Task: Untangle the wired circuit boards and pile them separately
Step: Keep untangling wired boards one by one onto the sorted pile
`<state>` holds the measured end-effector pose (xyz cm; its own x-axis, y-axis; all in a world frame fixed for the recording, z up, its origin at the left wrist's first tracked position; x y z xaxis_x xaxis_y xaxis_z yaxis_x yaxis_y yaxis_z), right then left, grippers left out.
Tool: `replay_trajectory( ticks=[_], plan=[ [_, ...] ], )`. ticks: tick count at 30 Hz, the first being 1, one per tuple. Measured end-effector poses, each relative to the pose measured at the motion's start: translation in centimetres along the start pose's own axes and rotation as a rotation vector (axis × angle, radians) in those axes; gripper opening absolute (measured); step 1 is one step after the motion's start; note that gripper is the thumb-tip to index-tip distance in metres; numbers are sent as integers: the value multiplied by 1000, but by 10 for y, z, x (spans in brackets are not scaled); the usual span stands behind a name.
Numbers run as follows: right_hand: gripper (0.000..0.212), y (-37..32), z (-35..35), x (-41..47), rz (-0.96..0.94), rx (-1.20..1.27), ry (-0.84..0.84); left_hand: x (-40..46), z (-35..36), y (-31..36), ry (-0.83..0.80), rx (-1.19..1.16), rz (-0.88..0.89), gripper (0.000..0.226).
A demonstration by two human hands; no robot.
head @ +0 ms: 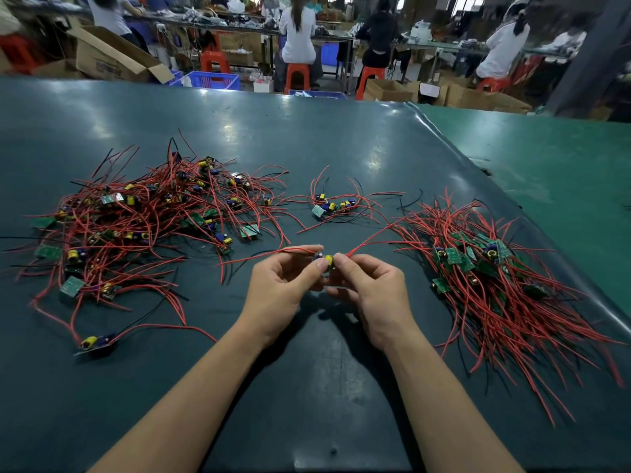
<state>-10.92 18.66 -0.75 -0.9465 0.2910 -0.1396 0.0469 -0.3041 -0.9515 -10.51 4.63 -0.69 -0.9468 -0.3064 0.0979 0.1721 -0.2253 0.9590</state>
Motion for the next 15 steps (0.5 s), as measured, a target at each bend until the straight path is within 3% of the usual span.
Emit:
replay_trajectory(
  ticks=[6, 15],
  plan=[
    [18, -5, -5, 0, -92, -38, 107, 0, 0, 4, 28, -3, 30, 13],
    [24, -11, -28, 14, -125, 190, 394, 5, -5, 1, 111, -117, -9, 13]
  ],
)
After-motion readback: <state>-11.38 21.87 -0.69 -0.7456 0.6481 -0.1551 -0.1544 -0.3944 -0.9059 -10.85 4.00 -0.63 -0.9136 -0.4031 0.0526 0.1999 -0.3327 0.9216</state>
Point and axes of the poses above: each hand's wrist, its own x-axis towards the middle knuckle, its own z-axis out of the palm, y = z × x, the point moved 5 cm from there along x, towards the middle knuckle, and after that the axes turned 14 degrees about y, right-handed, at the moved point
